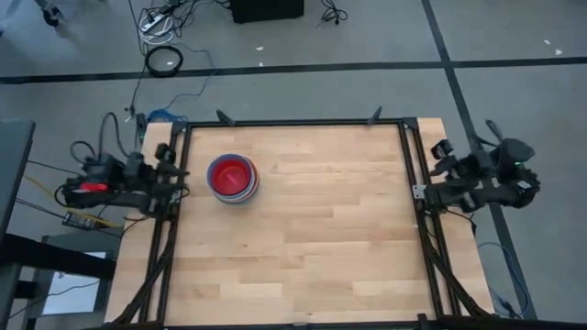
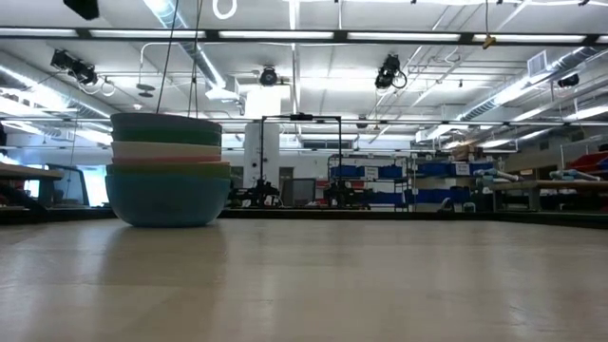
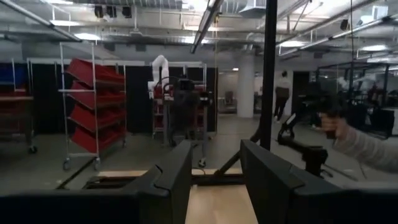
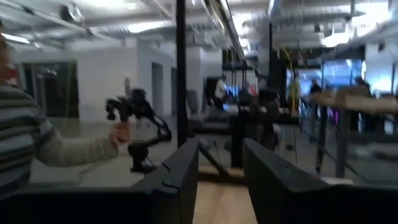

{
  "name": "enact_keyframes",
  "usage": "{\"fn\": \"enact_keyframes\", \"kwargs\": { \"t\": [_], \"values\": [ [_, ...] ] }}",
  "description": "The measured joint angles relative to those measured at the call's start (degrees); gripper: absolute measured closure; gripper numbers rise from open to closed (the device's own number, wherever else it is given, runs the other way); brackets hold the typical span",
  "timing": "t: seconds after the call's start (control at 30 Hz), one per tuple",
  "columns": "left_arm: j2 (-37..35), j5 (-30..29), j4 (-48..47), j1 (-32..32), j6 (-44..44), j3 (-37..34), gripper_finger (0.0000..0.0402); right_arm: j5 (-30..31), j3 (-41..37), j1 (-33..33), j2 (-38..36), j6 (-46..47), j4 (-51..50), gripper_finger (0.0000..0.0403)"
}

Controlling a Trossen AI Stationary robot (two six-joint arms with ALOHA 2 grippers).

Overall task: Nest bowls inside each other
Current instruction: Return to Home Position

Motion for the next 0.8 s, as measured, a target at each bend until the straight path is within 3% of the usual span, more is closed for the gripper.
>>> {"fn": "enact_keyframes", "kwargs": {
  "t": [0.23,0.6,0.8],
  "values": [
    [0.0,1.2,7.4,0.0,2.3,-10.6,0.0257,0.8,-9.7,0.0,0.0,-0.9,3.5,0.0288],
    [0.0,1.2,18.7,0.0,4.9,-24.5,0.0257,-1.4,-33.0,-0.1,0.0,-3.2,25.8,0.0288],
    [0.0,0.4,26.4,0.0,6.7,-30.0,0.0257,-1.4,-38.6,-1.1,0.3,-3.5,30.6,0.0288]
  ]
}}
